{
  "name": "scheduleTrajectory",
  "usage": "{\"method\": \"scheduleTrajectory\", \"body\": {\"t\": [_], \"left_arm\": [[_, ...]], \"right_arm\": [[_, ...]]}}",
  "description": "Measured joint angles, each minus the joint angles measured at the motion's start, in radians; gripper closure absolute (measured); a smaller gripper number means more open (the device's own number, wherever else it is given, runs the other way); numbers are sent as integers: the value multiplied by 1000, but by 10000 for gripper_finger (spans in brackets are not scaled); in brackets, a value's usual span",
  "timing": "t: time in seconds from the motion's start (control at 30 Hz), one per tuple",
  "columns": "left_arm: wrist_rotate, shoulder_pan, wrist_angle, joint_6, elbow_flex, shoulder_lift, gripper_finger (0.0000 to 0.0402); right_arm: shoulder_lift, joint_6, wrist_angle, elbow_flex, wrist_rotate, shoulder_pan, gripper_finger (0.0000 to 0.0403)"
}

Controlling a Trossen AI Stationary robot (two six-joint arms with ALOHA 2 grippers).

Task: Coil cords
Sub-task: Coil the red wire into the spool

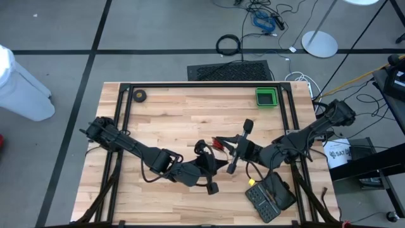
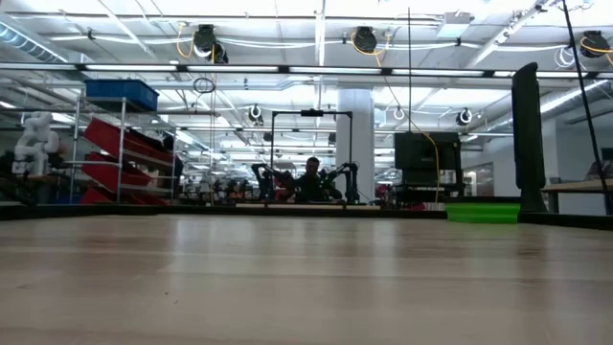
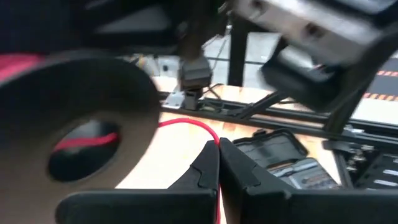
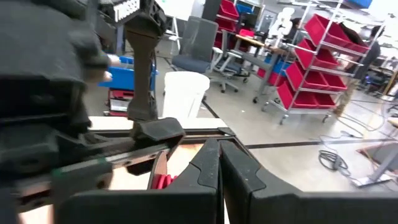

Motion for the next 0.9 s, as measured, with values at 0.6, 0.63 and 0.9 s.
{"method": "scheduleTrajectory", "body": {"t": [0.6,0.63,0.9], "left_arm": [[-41,-60,11,73,0,-9,400],[-62,-66,11,73,0,-11,400],[-161,-106,11,107,0,-41,400]], "right_arm": [[11,-23,-83,0,-19,-5,403],[11,-22,-85,0,-20,-5,403],[8,17,-118,0,-151,-15,403]]}}
